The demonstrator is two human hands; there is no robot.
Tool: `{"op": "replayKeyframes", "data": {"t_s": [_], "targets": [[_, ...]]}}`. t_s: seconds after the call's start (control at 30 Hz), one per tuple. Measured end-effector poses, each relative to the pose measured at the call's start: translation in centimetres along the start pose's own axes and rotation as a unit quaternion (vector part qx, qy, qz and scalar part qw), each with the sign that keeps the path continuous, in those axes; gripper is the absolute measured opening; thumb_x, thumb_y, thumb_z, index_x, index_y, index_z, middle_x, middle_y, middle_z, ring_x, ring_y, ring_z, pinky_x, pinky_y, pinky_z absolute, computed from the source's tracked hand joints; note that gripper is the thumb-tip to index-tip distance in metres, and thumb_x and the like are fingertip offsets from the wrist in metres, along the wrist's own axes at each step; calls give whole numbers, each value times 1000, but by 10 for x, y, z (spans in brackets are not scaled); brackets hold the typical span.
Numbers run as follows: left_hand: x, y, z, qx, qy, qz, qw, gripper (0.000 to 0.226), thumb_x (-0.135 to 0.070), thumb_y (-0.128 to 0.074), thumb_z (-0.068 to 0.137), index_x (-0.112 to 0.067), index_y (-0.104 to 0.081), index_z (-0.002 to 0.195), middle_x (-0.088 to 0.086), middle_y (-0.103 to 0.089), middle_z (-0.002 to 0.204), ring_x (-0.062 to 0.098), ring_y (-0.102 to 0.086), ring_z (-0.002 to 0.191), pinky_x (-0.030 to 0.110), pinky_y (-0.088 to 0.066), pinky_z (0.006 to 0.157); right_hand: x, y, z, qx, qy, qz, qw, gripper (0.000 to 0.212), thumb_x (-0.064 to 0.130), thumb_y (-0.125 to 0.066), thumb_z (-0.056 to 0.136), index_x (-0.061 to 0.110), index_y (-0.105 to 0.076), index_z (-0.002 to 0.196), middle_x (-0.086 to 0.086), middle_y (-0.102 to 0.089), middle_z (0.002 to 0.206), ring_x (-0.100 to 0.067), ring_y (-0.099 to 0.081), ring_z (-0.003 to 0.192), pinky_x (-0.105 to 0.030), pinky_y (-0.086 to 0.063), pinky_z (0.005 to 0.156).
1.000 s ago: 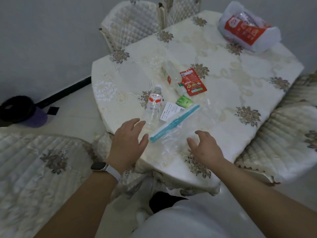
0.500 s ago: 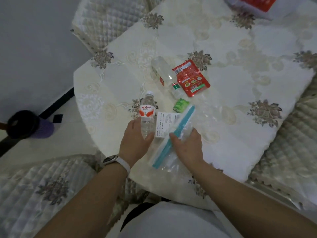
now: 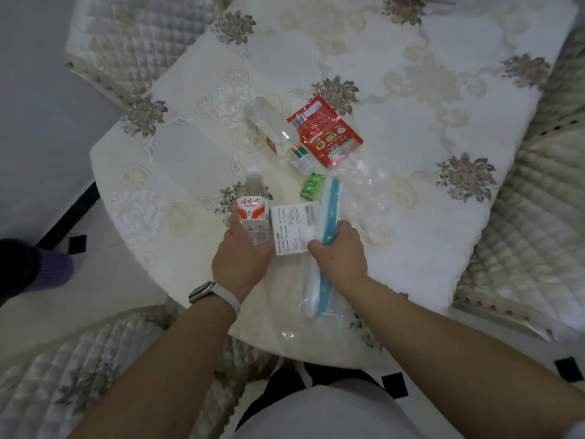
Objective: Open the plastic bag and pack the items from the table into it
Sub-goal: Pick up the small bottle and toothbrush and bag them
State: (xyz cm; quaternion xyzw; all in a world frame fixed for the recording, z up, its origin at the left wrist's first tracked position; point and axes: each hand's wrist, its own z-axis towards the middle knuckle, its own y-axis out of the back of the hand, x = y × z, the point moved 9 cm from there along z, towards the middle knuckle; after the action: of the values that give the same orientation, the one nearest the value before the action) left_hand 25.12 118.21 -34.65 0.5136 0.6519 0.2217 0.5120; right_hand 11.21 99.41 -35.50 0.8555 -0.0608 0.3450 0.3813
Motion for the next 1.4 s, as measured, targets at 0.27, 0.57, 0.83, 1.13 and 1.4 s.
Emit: {"op": "replayKeyframes", "data": {"t_s": [0.27,0.57,0.83,1.13,1.4], "targets": [[16,9,-32,23,-13,-75,997,61,-66,-61,81,-29,-43,126,-5,-60,102,22,-61,88,34,-47,74,-15,41,-15,-34,-25,48,998,27,27,-67,84,14,-50,101,2,-55,82,-12,-55,68,-26,-39,51],[16,30,-74,31,-97,-176,979,61,-39,-74,81,-32,-44,133,-9,-60,110,20,-60,94,31,-43,74,-25,100,-89,-117,-28,108,987,22,26,-65,83,14,-51,97,-7,-57,87,-19,-58,73,-32,-48,60],[-57,37,-129,70,-182,-276,941,46,-29,-75,82,-41,-44,113,-19,-58,94,1,-57,81,22,-41,62,-45,149,-159,-194,-16,197,961,19,22,-64,85,19,-56,103,-4,-64,98,-21,-64,85,-32,-52,73],[-149,10,-197,134,-255,-331,899,50,-19,-78,82,-33,-47,119,-15,-64,102,-3,-64,82,15,-48,64,-96,229,-197,-250,10,265,931,18,19,-64,87,23,-58,103,6,-65,97,-13,-64,84,-36,-55,77],[-273,-91,-306,229,-254,-399,851,43,-10,-76,79,-20,-56,116,3,-71,101,12,-69,78,31,-52,65,-233,345,-237,-300,-12,290,909,26,23,-64,90,28,-51,112,14,-58,98,-6,-62,83,-19,-50,63]]}}
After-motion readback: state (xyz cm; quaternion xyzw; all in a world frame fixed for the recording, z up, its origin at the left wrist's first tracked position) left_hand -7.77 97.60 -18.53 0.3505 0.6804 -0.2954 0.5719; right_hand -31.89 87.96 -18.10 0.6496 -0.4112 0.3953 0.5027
